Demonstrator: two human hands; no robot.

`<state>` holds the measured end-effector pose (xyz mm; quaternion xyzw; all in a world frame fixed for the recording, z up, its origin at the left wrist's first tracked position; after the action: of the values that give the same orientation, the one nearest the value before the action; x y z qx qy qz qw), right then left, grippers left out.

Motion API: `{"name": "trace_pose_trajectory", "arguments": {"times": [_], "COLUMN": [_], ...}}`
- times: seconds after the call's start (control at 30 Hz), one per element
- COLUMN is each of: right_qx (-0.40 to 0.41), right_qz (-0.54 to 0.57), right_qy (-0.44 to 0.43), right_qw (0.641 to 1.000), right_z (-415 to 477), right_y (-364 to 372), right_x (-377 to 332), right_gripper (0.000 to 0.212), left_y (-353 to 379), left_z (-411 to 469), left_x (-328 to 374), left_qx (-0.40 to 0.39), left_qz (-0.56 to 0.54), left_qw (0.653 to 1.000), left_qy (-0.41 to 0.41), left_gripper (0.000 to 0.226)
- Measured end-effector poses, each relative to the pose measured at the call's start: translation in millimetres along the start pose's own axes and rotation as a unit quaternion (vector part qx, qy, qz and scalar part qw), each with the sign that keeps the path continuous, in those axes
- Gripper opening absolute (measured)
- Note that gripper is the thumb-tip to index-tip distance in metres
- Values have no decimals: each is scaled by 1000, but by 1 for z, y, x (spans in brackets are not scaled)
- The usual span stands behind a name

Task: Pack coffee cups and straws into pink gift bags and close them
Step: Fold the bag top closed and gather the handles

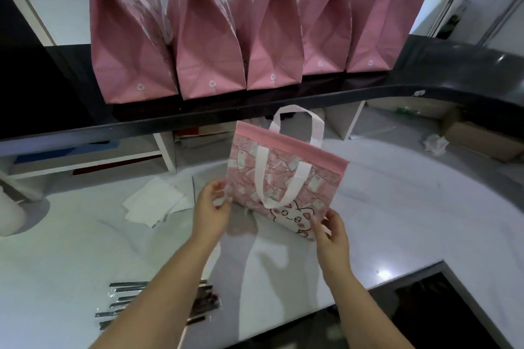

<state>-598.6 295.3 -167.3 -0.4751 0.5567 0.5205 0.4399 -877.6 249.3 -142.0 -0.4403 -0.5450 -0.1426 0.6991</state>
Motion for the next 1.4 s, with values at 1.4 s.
{"name": "trace_pose_trajectory", "arguments": {"times": [1.4], "right_qx": [449], "right_qz": [109], "right_qy": [-124], "right_qw": [878], "right_z": [-237], "right_y": [-254], "right_x": [-145], "right_gripper": [25], "left_y": [216], "left_z": [-188], "left_x": [175], "left_qx": [-482], "left_qz": [-159], "left_qw": [854], "left_qy": [115], "left_gripper": [30]}}
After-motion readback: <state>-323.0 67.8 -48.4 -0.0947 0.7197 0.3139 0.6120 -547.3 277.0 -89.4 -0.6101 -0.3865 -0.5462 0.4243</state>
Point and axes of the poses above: each hand's wrist, its own z-axis towards the middle knuckle, its own y-axis out of the palm, x = y × z, the point moved 6 cm from there along z, towards the middle knuckle, and after that the axes turned 12 degrees about z, right-handed, at the moved point
